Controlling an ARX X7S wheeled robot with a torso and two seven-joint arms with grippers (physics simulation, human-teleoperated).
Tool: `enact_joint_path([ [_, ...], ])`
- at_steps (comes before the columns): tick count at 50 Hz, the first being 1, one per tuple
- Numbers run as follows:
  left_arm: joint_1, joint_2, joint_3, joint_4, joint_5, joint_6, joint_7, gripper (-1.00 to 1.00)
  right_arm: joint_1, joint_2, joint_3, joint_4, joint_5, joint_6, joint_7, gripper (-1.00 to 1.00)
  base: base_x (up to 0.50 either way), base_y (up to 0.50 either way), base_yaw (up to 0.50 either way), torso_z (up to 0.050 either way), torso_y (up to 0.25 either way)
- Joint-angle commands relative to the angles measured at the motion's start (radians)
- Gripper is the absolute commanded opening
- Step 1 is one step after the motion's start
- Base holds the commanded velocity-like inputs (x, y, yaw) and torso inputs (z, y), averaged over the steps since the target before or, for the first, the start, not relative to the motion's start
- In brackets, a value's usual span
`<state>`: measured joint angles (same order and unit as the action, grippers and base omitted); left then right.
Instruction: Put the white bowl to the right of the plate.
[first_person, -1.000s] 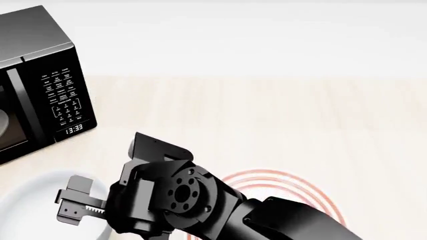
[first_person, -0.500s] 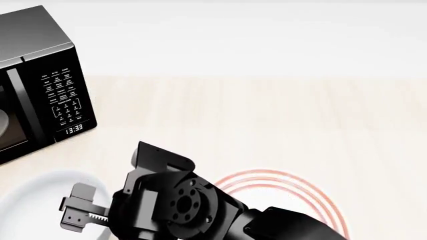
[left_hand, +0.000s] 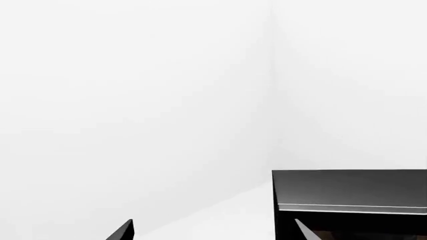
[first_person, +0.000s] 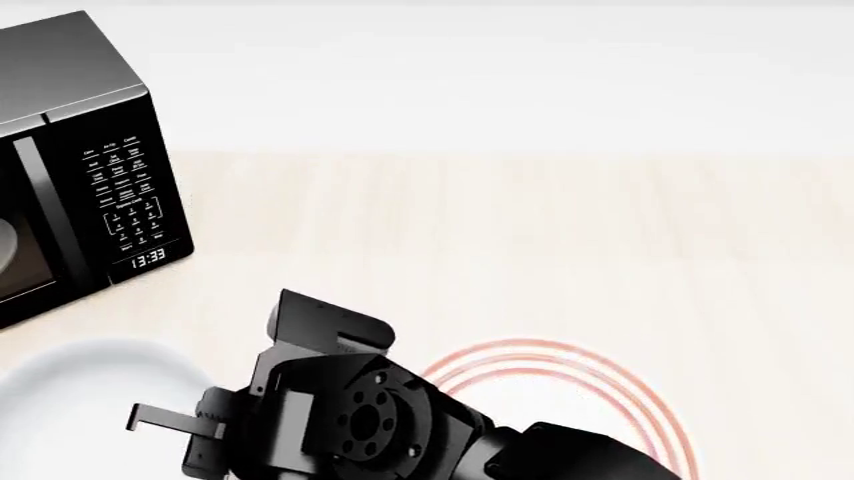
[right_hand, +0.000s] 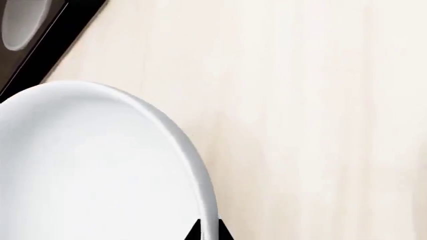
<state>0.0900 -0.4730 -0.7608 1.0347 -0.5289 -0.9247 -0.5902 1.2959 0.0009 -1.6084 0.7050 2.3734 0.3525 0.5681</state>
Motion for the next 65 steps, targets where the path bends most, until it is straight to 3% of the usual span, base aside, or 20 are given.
enact_joint_path([
  [1, 0.021, -0.015, -0.012, -0.003, -0.037, 0.019, -0.027, 1.00, 0.018, -0.001, 0.011, -0.017, -0.014, -0.021, 0.012, -1.00, 0.00, 0.00, 0.00, 0.000, 0.000],
  [7, 0.034, -0.024, -0.012, -0.002, -0.052, 0.031, -0.044, 1.00, 0.039, -0.001, 0.012, -0.039, -0.008, -0.033, 0.026, -1.00, 0.00, 0.00, 0.00, 0.000, 0.000],
  [17, 0.042, -0.039, -0.003, -0.009, -0.069, 0.042, -0.070, 1.00, 0.175, 0.003, 0.042, -0.169, 0.088, -0.088, 0.198, -1.00, 0.00, 0.00, 0.00, 0.000, 0.001],
  [27, 0.050, -0.051, 0.008, -0.013, -0.078, 0.050, -0.088, 1.00, 0.266, 0.101, 0.117, -0.426, 0.102, -0.186, 0.366, -1.00, 0.00, 0.00, 0.00, 0.000, 0.000],
  [39, 0.061, -0.062, 0.024, -0.018, -0.080, 0.066, -0.107, 1.00, 0.337, 0.204, 0.159, -0.559, 0.098, -0.219, 0.457, -1.00, 0.00, 0.00, 0.00, 0.000, 0.000],
  [53, 0.061, -0.078, 0.052, -0.028, -0.079, 0.074, -0.132, 1.00, 0.389, 0.445, 0.218, -0.718, 0.118, -0.206, 0.512, -1.00, 0.00, 0.00, 0.00, 0.000, 0.001],
  [65, 0.059, -0.094, 0.085, -0.030, -0.072, 0.072, -0.158, 1.00, 0.419, 0.625, 0.248, -0.660, 0.130, -0.142, 0.461, -1.00, 0.00, 0.00, 0.00, 0.000, 0.000],
])
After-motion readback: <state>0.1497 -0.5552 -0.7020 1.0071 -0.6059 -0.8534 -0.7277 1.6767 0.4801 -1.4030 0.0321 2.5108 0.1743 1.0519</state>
